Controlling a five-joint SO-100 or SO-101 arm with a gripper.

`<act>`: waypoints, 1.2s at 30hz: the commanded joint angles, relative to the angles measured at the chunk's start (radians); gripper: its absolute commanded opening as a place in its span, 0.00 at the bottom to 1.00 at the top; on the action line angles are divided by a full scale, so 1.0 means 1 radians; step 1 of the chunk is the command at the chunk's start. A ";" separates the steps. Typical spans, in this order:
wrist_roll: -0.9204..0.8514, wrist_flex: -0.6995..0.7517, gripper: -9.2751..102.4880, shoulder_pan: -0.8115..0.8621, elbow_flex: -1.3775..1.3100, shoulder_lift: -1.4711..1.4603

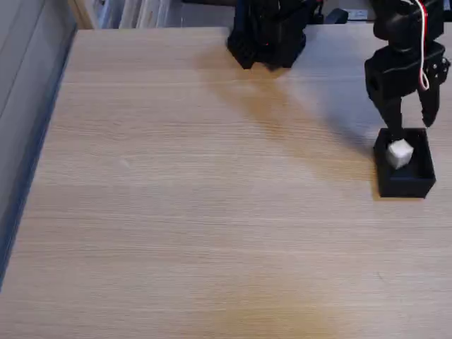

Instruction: Pick a white block and place it in the black box.

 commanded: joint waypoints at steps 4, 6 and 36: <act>0.011 0.008 0.28 0.003 -0.044 0.012; 0.006 0.015 0.11 0.009 -0.041 0.025; -0.242 -0.028 0.08 0.380 0.888 0.919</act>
